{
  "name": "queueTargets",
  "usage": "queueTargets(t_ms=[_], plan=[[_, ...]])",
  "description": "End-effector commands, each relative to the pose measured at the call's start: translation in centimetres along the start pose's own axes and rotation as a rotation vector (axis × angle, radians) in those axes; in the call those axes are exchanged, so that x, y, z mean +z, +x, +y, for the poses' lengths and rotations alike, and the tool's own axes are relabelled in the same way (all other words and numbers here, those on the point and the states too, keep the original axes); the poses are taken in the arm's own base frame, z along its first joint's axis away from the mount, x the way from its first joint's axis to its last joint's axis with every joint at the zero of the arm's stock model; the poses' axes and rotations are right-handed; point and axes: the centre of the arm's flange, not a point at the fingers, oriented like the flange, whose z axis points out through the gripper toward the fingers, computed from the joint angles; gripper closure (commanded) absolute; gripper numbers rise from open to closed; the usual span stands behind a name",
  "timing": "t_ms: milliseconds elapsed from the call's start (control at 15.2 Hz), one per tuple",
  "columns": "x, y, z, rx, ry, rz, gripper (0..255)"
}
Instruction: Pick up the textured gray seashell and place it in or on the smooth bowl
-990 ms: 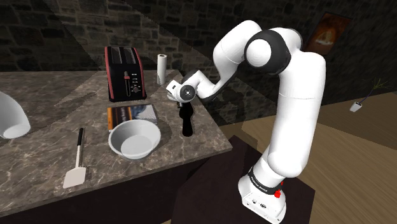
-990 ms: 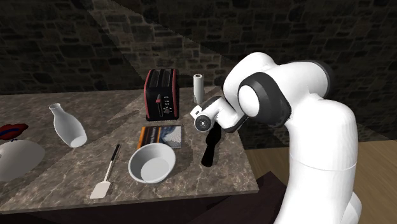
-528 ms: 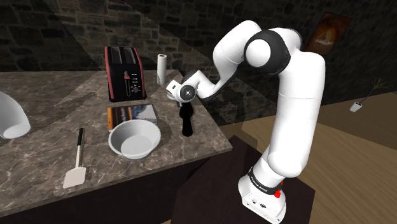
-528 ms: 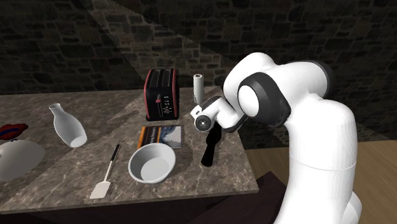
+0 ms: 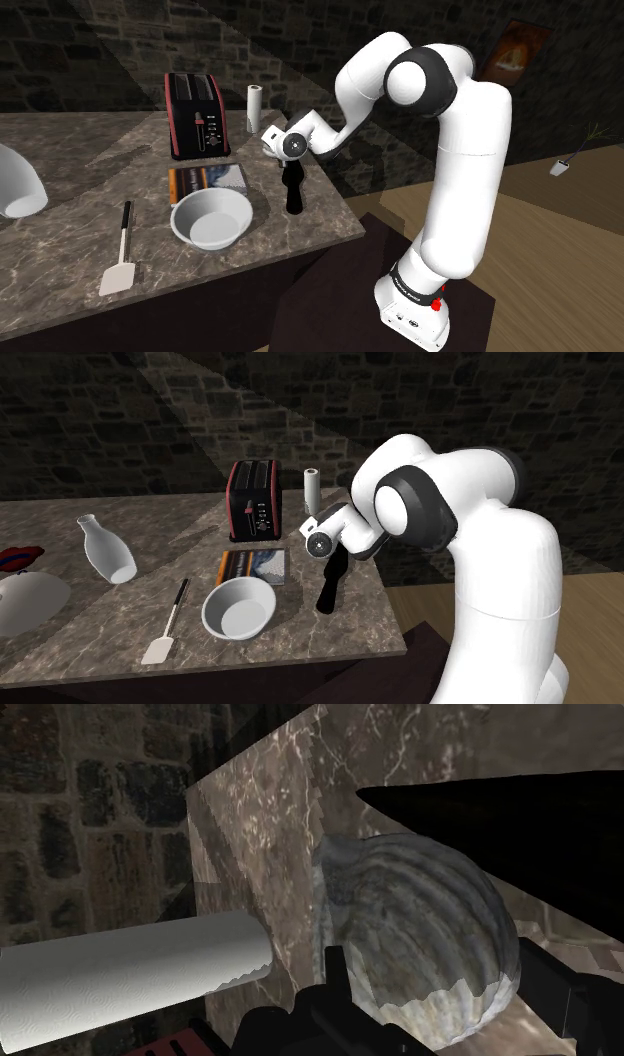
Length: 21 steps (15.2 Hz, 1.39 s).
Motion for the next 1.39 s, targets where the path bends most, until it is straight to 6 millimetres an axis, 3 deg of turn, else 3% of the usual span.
queueTargets(t_ms=[0, 1320], plan=[[0.1, -0.1, -0.3, -0.002, 0.005, -0.002, 255], [-6.2, -1.1, 8.1, -0.002, 0.005, -0.002, 255]])
